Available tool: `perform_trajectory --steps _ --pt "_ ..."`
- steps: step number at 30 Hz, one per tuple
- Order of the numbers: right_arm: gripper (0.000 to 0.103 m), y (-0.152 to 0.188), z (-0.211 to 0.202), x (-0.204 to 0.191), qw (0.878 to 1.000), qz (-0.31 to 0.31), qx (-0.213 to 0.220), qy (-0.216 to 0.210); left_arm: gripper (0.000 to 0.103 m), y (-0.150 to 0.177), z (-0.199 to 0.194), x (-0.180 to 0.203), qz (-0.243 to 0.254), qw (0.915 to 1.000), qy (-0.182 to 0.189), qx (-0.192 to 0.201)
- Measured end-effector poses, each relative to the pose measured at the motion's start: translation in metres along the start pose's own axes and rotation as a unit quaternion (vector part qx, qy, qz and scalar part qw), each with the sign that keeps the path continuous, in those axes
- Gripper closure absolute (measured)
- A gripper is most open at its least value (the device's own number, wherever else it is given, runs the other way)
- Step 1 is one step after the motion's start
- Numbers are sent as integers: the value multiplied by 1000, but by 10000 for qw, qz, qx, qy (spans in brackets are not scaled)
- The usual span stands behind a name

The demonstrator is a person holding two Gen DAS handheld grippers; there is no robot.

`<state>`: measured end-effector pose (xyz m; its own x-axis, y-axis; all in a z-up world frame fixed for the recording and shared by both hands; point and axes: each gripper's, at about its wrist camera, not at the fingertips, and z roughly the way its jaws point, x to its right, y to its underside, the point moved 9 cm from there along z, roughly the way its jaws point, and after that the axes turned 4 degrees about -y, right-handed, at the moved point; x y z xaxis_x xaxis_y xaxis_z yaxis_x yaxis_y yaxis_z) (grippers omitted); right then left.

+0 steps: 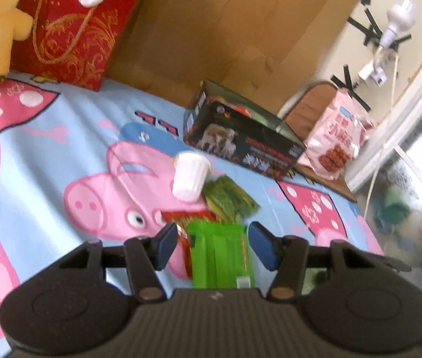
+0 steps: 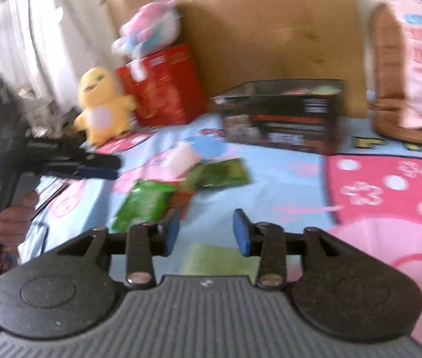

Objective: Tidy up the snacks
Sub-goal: 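Grasp the bright green snack pack with the left gripper, then carry the bright green pack into the tin box and release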

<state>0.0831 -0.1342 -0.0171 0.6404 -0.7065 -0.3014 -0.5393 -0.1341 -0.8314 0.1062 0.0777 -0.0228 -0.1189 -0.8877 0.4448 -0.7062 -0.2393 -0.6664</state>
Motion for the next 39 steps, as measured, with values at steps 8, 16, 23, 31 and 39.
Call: perform_trajectory --steps 8,16,23,31,39 --pt "56 20 64 -60 9919 -1046 -719 -53 50 35 14 1 16 9985 342 -438" --pt "58 18 88 -66 9903 -1209 -627 269 70 35 14 18 175 9974 541 -445" --pt "60 -4 57 -48 9925 -1093 -130 539 71 13 30 57 572 9958 648 -303" --pt "60 -19 46 -12 9922 -875 37 887 70 -21 52 90 865 9937 673 -235" --pt "60 -93 48 34 9852 -1011 702 1194 68 -120 105 126 1079 9918 684 -4"
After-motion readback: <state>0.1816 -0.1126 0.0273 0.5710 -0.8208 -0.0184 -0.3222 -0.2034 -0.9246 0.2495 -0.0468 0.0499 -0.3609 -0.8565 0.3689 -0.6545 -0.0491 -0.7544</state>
